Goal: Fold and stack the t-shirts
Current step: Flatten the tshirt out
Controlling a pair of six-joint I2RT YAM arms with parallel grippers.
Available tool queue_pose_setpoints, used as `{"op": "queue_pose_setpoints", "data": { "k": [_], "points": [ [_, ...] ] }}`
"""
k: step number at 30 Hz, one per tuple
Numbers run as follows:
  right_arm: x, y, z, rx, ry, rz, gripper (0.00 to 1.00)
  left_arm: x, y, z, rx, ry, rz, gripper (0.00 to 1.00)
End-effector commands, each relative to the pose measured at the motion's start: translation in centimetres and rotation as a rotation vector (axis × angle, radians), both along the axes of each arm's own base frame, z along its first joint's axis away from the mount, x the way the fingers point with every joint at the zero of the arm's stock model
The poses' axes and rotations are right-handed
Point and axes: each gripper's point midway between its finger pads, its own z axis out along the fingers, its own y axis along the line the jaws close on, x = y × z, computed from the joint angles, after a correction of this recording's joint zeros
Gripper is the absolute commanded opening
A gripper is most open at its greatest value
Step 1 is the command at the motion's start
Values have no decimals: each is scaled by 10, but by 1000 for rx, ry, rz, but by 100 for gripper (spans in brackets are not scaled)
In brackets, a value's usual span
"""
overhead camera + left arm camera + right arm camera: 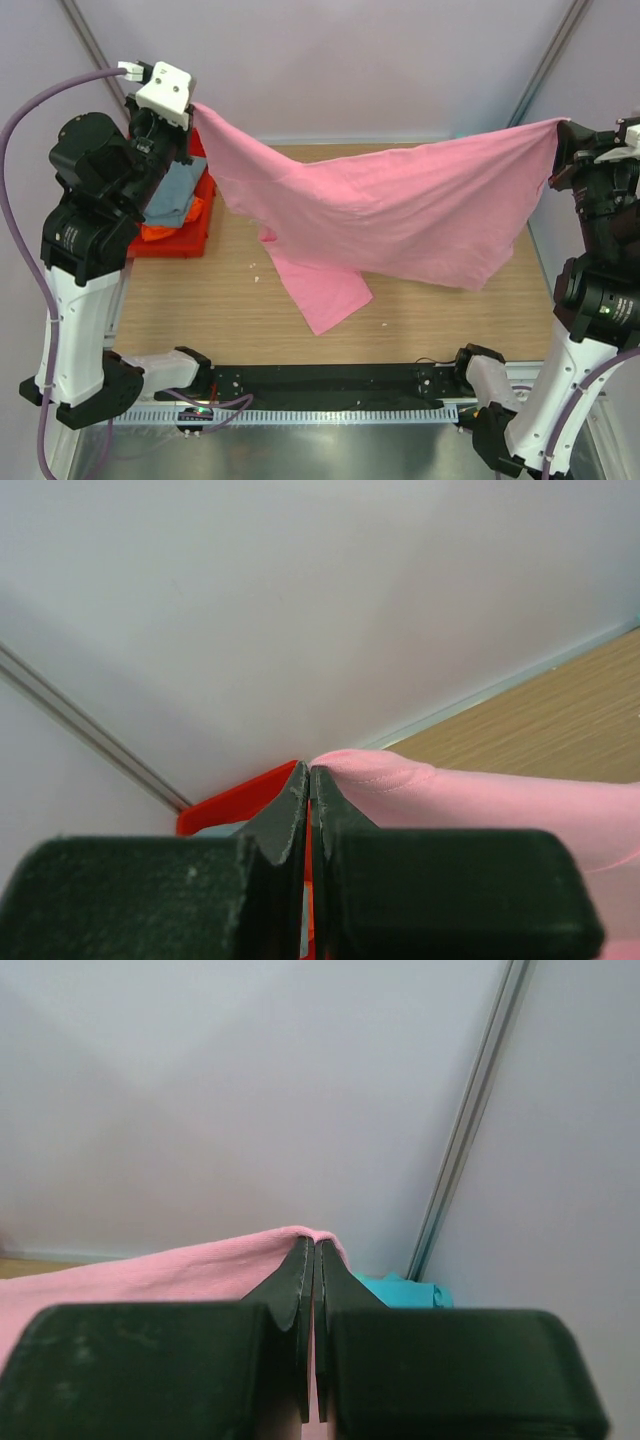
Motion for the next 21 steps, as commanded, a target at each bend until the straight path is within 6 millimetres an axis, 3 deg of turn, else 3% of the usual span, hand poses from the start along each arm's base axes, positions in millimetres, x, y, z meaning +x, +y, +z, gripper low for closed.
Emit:
{"op": "queue_pose_setpoints", "data": {
  "k": [1, 4, 8, 12, 13, 21],
  "points": [
    [23, -18, -4, 30, 8, -50, 1, -4, 25, 29, 6, -106, 111, 0],
    [37, -23, -14, 48, 43, -47, 1, -3, 28, 40, 17, -138, 130, 0],
    [40, -24, -20, 47, 53, -49, 1, -9, 29, 47, 2, -161, 115, 0],
    [10, -12, -2, 5, 5, -44, 1, -33, 36, 57, -17, -191, 84, 0],
    [-7, -6, 6, -12, -29, -45, 1, -39, 38, 60, -24, -202, 83, 0],
    [-86, 25, 51, -53, -183, -39, 1, -108, 60, 99, -129, -311, 29, 0]
  ]
}}
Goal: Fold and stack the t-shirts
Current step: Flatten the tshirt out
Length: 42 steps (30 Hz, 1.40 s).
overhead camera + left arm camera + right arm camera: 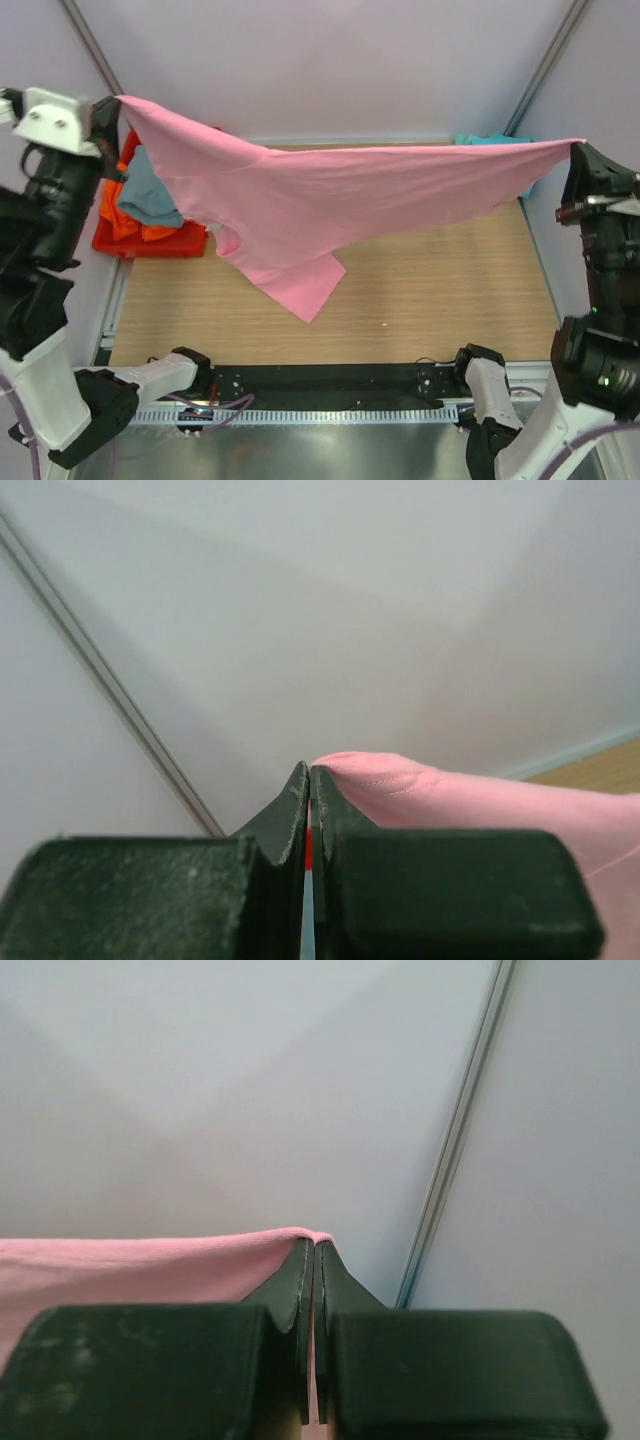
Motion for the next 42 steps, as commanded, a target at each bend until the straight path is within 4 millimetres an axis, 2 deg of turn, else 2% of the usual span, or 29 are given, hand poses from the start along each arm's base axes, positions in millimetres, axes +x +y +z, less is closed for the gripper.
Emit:
{"op": "queue_pose_setpoints", "data": {
  "k": [1, 3, 6, 12, 15, 17, 19, 20, 21, 22, 23, 24, 25, 26, 27, 28, 29, 30, 31, 32, 33, 35, 36, 37, 38, 39, 40, 41, 42],
  "points": [
    [-51, 16, 44, -47, -154, -16, 1, -58, 17, 47, -98, -158, -46, 0],
    [-64, 22, 56, -51, -179, -12, 1, -66, 20, 53, -110, -178, -49, 0],
    [-74, 27, 70, -52, -204, -3, 1, -79, 24, 67, -128, -222, -59, 0],
    [-73, 24, 81, -45, -229, -12, 1, -84, 25, 90, -126, -293, -54, 0],
    [-59, 19, 78, -42, -210, -13, 1, -65, 22, 90, -101, -280, -29, 0],
    [-40, 11, 67, -30, -172, -19, 1, -43, 15, 80, -71, -236, -20, 0],
    [-22, 4, 53, -21, -131, -16, 1, -8, 3, 56, -31, -152, -10, 0],
    [-1, -3, 35, -5, -85, -15, 1, 5, -3, 45, -16, -115, -15, 0],
    [10, -7, 24, 3, -57, -13, 1, 30, -14, 19, 21, -38, -24, 0],
    [21, -10, 12, 11, -29, -8, 1, 45, -20, 4, 37, 7, -25, 0],
    [45, -16, -19, 34, 47, 6, 1, 64, -27, -13, 57, 55, -25, 0],
    [58, -18, -37, 46, 91, 19, 1, 88, -36, -47, 94, 138, -24, 0],
    [75, -23, -60, 61, 150, 27, 1, 101, -40, -60, 105, 164, -20, 0],
    [97, -27, -103, 89, 246, 55, 1, 120, -45, -79, 127, 206, -12, 0],
    [110, -30, -130, 107, 304, 67, 1, 139, -51, -114, 164, 275, -6, 0],
    [126, -34, -183, 147, 415, 81, 1, 153, -53, -123, 162, 271, 8, 0],
    [141, -37, -211, 160, 464, 93, 1, 166, -55, -140, 170, 297, 11, 0],
    [150, -39, -237, 171, 510, 104, 1, 187, -60, -176, 191, 367, 14, 0],
    [159, -42, -275, 170, 564, 104, 1, 202, -62, -189, 191, 379, 18, 0],
    [172, -46, -307, 182, 630, 98, 1, 214, -63, -211, 201, 414, 26, 0],
    [178, -47, -324, 171, 658, 97, 1, 236, -66, -234, 208, 446, 34, 0],
    [196, -51, -364, 145, 725, 93, 1, 258, -62, -255, 206, 476, 55, 0],
    [207, -48, -368, 122, 726, 93, 1, 278, -63, -279, 214, 512, 65, 0],
    [215, -49, -374, 110, 738, 84, 1, 286, -62, -285, 217, 518, 73, 0],
    [225, -50, -394, 119, 785, 86, 1, 296, -63, -286, 212, 513, 84, 0],
    [233, -47, -397, 117, 793, 96, 1, 309, -63, -304, 221, 544, 93, 0],
    [246, -48, -404, 120, 809, 99, 1, 316, -61, -301, 203, 536, 111, 0],
    [250, -47, -395, 114, 788, 96, 1, 321, -63, -303, 195, 538, 113, 0],
    [258, -47, -407, 121, 813, 94, 1, 329, -62, -312, 190, 550, 120, 0]
  ]
}}
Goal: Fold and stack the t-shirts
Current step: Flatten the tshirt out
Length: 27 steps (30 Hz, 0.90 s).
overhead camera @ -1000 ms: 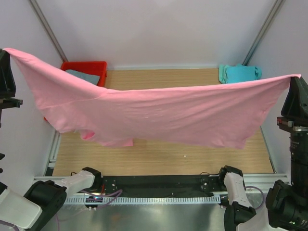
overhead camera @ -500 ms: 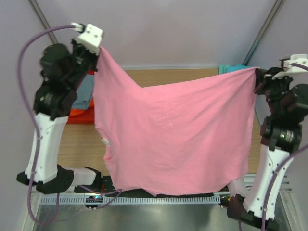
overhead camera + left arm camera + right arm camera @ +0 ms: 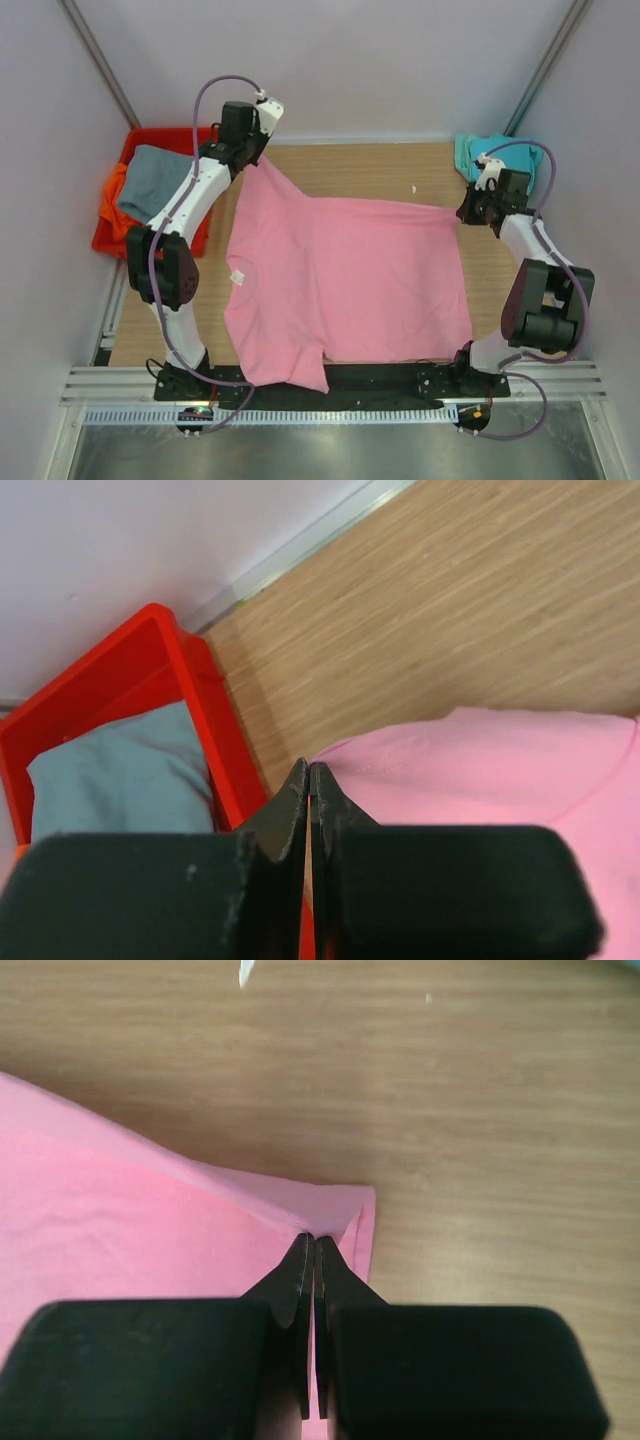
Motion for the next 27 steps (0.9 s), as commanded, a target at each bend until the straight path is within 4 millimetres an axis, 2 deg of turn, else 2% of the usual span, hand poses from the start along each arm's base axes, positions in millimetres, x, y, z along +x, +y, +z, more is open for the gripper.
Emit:
{"op": "queue_pose_setpoints", "data": {
  "k": [1, 3, 4, 7, 14, 15, 16, 17, 18, 19, 20, 21, 23, 24, 25, 27],
  "points": [
    [66, -14, 64, -102, -243, -1, 1, 35, 4, 72, -71, -237, 55, 0],
    [76, -12, 54, -89, -227, 1, 1, 42, 3, 74, -75, -254, 66, 0],
    [83, -8, 58, -93, -242, 5, 1, 48, 3, 66, -68, -245, 71, 0],
    [96, -1, 49, -104, -239, 15, 1, 57, 3, 65, -57, -256, 80, 0],
    [126, 7, 23, -89, -223, 18, 1, 77, 0, 41, -45, -237, 91, 0],
    [129, 6, 19, -89, -214, 15, 1, 80, -1, 39, -45, -242, 91, 0],
    [136, 5, 23, -90, -230, 10, 1, 82, -1, 37, -42, -242, 91, 0],
    [141, 4, 11, -89, -211, 6, 1, 85, -2, 34, -40, -242, 91, 0],
    [146, 1, 9, -97, -211, -6, 1, 90, -4, 25, -32, -234, 89, 0],
    [155, -2, 15, -103, -230, -11, 1, 94, -3, 19, -25, -229, 91, 0],
    [160, -4, 2, -103, -208, -18, 1, 99, -3, 24, -23, -245, 102, 0],
    [165, -6, 1, -105, -207, -26, 1, 104, -2, 10, -14, -228, 111, 0],
    [177, -8, 4, -99, -214, -37, 1, 109, -2, 9, -14, -232, 118, 0],
    [181, -8, -6, -96, -199, -37, 1, 112, -3, 4, -10, -227, 119, 0],
    [188, -10, 2, -97, -217, -44, 1, 116, -3, 2, -10, -229, 121, 0],
    [200, -13, 1, -96, -219, -53, 1, 121, -1, -3, -11, -228, 126, 0]
  ]
}}
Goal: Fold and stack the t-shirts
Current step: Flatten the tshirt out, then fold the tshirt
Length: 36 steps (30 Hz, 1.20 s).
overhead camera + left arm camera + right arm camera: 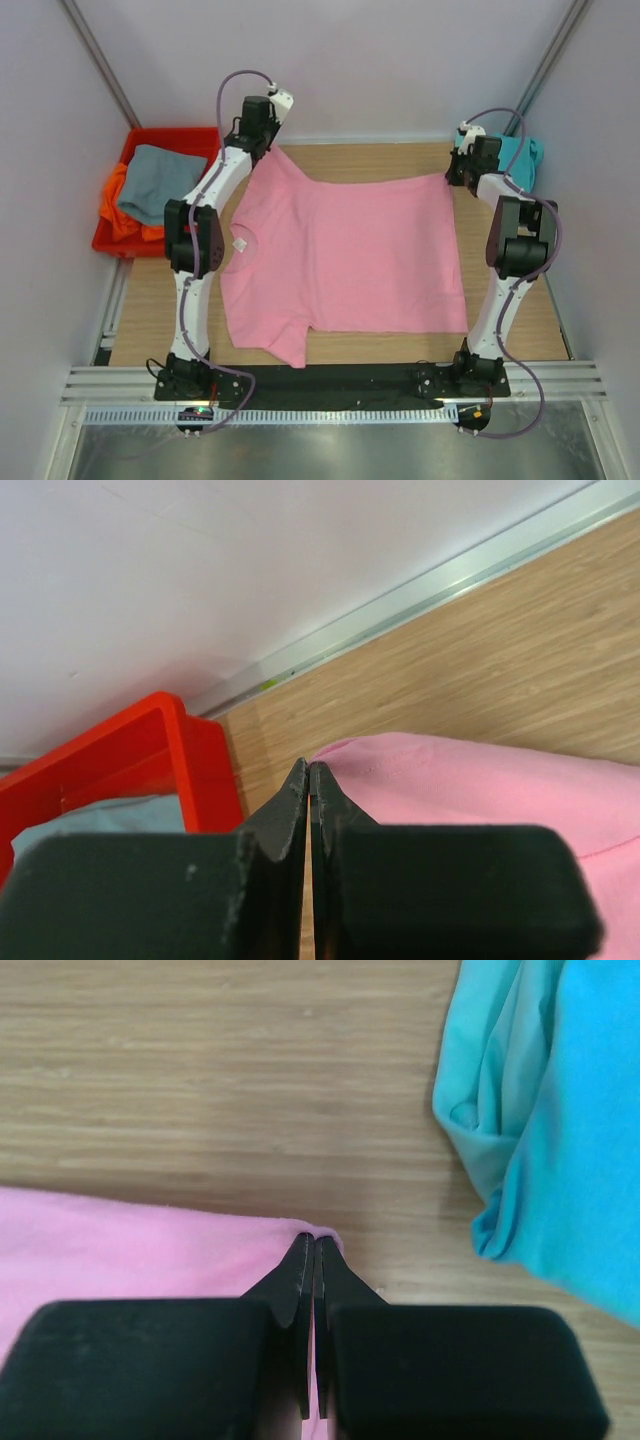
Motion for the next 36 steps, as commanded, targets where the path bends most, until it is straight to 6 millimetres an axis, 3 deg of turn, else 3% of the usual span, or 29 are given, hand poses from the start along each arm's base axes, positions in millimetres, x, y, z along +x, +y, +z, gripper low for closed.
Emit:
{"op": "queue_pose_setpoints", "data": {
  "k": [1, 4, 5, 6, 8, 17, 18, 24, 27, 28, 29, 31, 33, 34, 36],
  "points": [
    [37, -10, 37, -17, -114, -41, 1, 25, 6, 38, -23, -132, 33, 0],
    [56, -15, 36, -25, -126, -48, 1, 38, 9, 46, -22, -166, 40, 0],
    [55, -15, 31, -22, -100, -51, 1, 42, 10, 35, -14, -155, 41, 0],
    [61, -16, 38, -22, -112, -54, 1, 45, 10, 33, -7, -158, 40, 0],
    [66, -17, 30, -18, -104, -58, 1, 51, 8, 31, -10, -168, 37, 0],
    [64, -16, 31, -19, -102, -55, 1, 47, 8, 33, -44, -163, 46, 0],
    [63, -17, 36, -26, -112, -55, 1, 44, 7, 42, -53, -170, 43, 0],
    [48, -18, 36, -48, -103, -50, 1, 17, -1, 42, -108, -101, -6, 0],
    [43, -17, 34, -43, -92, -53, 1, -1, 1, 52, -130, -84, -6, 0],
    [42, -17, 37, -43, -97, -52, 1, -7, 1, 43, -126, -57, -9, 0],
    [39, -17, 41, -45, -102, -53, 1, -20, 3, 58, -135, -67, -16, 0],
    [34, -17, 40, -45, -97, -52, 1, -34, 4, 50, -135, -37, -26, 0],
    [28, -17, 47, -43, -104, -52, 1, -47, 5, 64, -142, -47, -40, 0],
    [25, -18, 51, -42, -108, -53, 1, -55, 4, 52, -148, -14, -45, 0],
    [20, -16, 64, -42, -126, -45, 1, -69, 6, 60, -161, -15, -56, 0]
  ]
}}
